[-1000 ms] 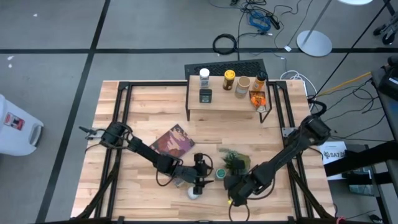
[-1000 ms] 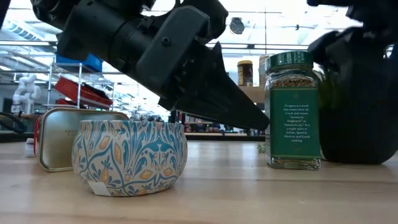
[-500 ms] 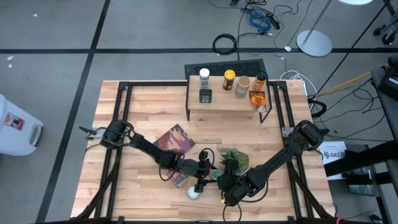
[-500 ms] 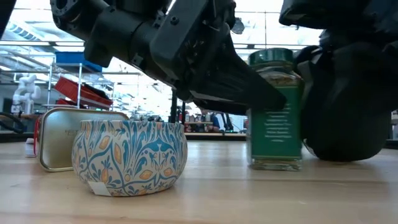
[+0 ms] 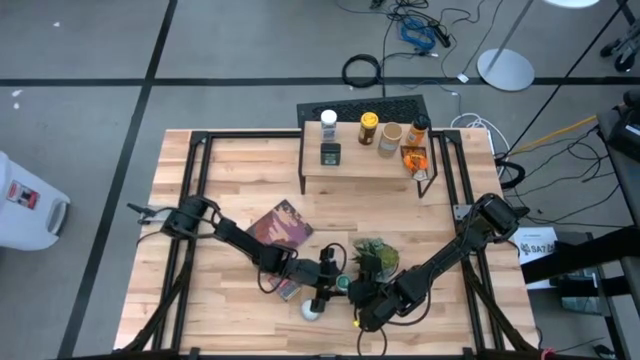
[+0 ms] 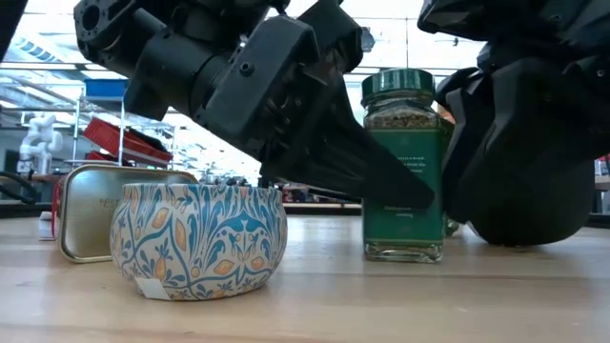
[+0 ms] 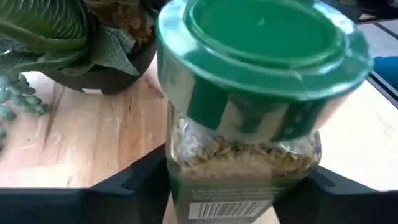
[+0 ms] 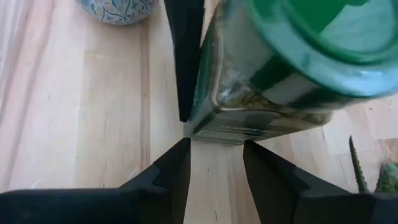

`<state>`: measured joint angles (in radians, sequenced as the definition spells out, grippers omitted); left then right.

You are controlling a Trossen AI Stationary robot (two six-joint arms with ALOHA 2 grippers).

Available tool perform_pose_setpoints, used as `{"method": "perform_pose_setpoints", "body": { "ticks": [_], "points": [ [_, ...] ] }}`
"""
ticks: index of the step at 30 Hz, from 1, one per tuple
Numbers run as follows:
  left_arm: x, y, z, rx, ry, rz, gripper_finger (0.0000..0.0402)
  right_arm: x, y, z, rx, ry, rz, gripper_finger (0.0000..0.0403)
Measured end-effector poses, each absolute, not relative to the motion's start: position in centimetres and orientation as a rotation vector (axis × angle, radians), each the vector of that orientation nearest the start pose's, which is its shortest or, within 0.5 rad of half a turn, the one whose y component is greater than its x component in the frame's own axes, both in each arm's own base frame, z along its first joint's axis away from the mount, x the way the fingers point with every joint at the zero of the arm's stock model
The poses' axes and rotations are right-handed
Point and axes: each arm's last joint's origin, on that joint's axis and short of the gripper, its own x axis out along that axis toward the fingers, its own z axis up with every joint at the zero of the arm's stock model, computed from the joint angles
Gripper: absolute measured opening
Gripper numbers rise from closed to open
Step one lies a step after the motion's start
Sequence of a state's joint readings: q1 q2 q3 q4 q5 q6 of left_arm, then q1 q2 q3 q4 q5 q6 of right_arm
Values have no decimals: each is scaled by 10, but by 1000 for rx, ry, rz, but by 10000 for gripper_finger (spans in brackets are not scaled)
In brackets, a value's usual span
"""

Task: Shelf spices
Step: Put the green seasoning bottle on the shelf

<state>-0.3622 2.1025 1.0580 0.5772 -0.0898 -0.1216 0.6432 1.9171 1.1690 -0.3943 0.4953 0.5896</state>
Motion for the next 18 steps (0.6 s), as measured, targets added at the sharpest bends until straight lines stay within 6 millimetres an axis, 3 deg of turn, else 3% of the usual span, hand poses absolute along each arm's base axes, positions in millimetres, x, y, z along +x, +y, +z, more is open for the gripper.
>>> {"method": "perform_pose_setpoints", "body": {
  "ticks": [3, 12, 18],
  "points": [
    [389, -145, 106, -9, 466, -240, 199, 303, 211, 144, -72, 944, -148, 137],
    [388, -148, 106, 10, 463, -258, 199, 299, 215, 146, -77, 942, -133, 137],
    [385, -153, 115, 17, 454, -272, 199, 289, 219, 163, -68, 928, -110, 137]
  ]
}}
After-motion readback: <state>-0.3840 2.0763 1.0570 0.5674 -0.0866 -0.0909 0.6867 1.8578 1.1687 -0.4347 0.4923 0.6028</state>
